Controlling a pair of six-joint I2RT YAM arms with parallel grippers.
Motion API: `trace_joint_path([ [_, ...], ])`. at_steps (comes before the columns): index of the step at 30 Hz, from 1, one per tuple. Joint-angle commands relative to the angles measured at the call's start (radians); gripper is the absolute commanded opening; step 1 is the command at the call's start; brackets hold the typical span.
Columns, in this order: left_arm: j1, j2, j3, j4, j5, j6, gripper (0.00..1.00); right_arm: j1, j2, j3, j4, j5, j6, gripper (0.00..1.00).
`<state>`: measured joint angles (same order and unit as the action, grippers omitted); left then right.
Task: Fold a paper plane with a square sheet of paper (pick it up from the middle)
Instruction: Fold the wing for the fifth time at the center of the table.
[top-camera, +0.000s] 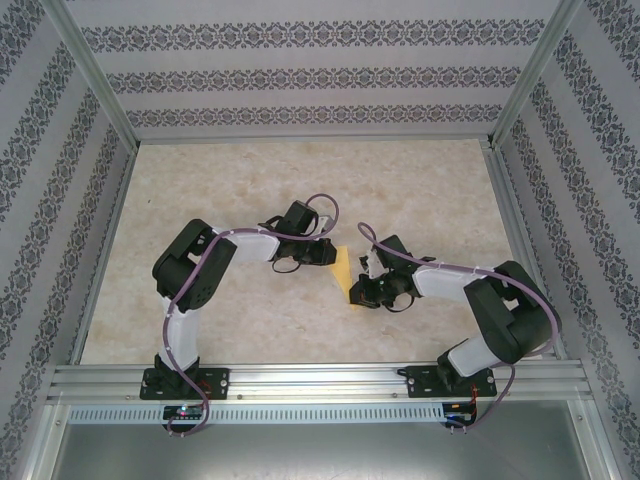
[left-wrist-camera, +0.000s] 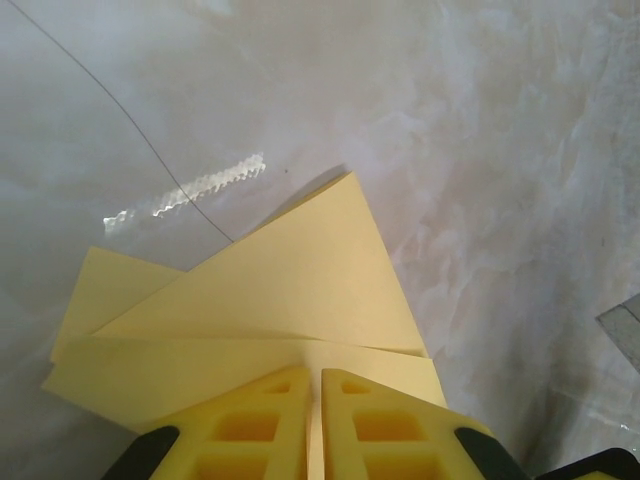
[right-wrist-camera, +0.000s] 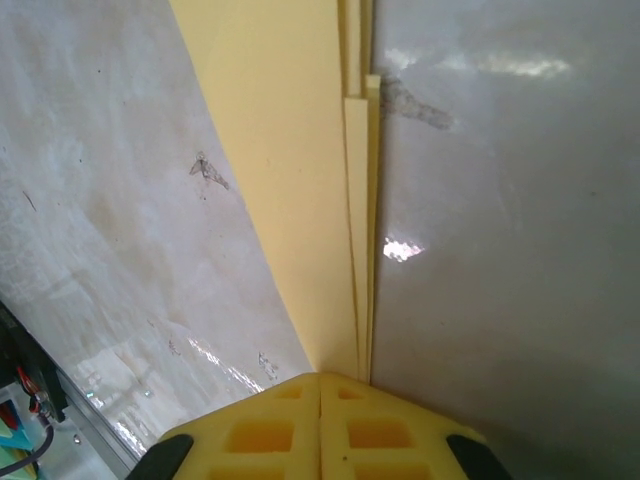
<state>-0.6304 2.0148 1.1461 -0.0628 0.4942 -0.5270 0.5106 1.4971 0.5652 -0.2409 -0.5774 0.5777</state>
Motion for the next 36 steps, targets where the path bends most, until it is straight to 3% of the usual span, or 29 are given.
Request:
trace_joint_path([
  [1, 0.003, 0.029, 0.018, -0.036, -0.042, 0.03, 0.12, 0.009, -0.09, 0.021, 0.001, 0.05, 0.025, 0.12],
  [6, -0.001, 0.024, 0.017, -0.039, -0.03, 0.01, 0.12, 0.015, -0.169, 0.077, 0.02, 0.222, 0.084, 0.24],
  [9, -0.008, 0.028, 0.022, -0.035, -0.024, -0.005, 0.12, 0.028, -0.14, 0.088, 0.043, 0.268, 0.111, 0.25],
  [17, -0.012, 0.026, 0.032, -0.027, -0.019, -0.014, 0.12, 0.05, 0.021, 0.088, 0.202, 0.176, 0.161, 0.14],
  [25, -0.011, -0.047, 0.041, -0.015, 0.015, -0.001, 0.17, 0.045, 0.084, 0.056, 0.173, 0.245, 0.162, 0.13],
  [29, -0.012, -0.103, -0.005, 0.06, 0.045, -0.018, 0.22, 0.039, 0.086, 0.027, 0.173, 0.266, 0.178, 0.12],
  [36, -0.02, -0.117, -0.114, 0.197, 0.115, -0.046, 0.21, 0.026, 0.106, 0.012, 0.16, 0.28, 0.21, 0.07],
])
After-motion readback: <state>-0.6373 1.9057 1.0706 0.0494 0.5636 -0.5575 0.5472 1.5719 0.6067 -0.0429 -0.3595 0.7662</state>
